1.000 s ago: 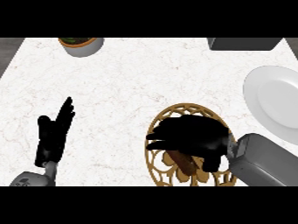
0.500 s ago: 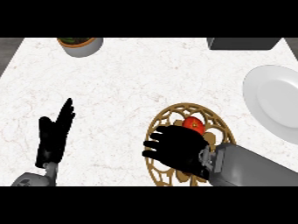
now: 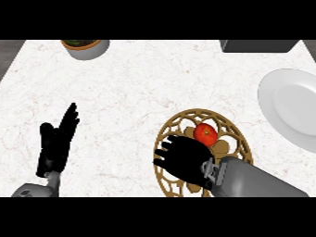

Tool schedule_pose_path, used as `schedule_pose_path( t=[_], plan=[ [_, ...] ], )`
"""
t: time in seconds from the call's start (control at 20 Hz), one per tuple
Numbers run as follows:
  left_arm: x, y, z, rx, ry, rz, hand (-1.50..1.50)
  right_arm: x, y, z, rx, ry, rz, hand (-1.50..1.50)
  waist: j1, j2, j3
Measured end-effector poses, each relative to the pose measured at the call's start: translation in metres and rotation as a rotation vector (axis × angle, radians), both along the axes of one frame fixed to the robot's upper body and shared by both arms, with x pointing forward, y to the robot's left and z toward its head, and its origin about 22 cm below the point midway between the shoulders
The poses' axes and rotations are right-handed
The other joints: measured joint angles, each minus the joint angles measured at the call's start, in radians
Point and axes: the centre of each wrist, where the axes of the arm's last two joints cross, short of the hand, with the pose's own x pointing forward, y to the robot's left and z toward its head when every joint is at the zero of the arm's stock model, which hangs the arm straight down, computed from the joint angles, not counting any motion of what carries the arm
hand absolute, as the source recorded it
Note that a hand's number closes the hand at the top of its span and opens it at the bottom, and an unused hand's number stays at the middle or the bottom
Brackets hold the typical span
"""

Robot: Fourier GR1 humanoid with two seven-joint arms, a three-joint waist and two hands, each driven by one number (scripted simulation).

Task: Pick the sweet potato from the placemat and place it in the plate

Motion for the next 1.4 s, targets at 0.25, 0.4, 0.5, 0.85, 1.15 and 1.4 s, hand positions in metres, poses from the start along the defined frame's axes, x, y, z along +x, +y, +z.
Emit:
schedule_pose_path(
  t=[0.25,0.4,0.5,0.85,1.15,1.4],
  plan=[
    [-0.002,0.003,-0.001,0.0,-0.002,0.001,0.0,0.004,0.005,-0.008,-0.031,0.013,0.011,-1.5,0.001,0.0,0.0],
    [-0.004,0.004,0.002,-0.006,0.001,0.003,0.0,0.008,0.008,-0.018,-0.04,0.013,0.005,-1.5,0.002,0.0,0.0],
    [0.0,-0.002,0.005,-0.01,0.001,0.0,0.0,0.006,0.005,-0.021,-0.042,0.014,0.004,-1.5,0.0,0.0,0.0],
    [-0.001,0.002,0.003,-0.002,-0.005,0.001,0.0,0.012,0.004,-0.033,-0.053,0.01,-0.006,-1.5,0.001,0.0,0.0],
    [-0.001,-0.005,0.001,-0.003,0.001,-0.004,0.0,0.018,0.003,-0.041,-0.052,-0.003,0.029,1.5,0.001,-0.003,0.0],
    [-0.007,0.003,0.004,-0.005,0.003,0.0,0.0,0.021,-0.001,-0.041,-0.01,-0.032,0.092,1.5,0.003,-0.004,0.001]
  ],
)
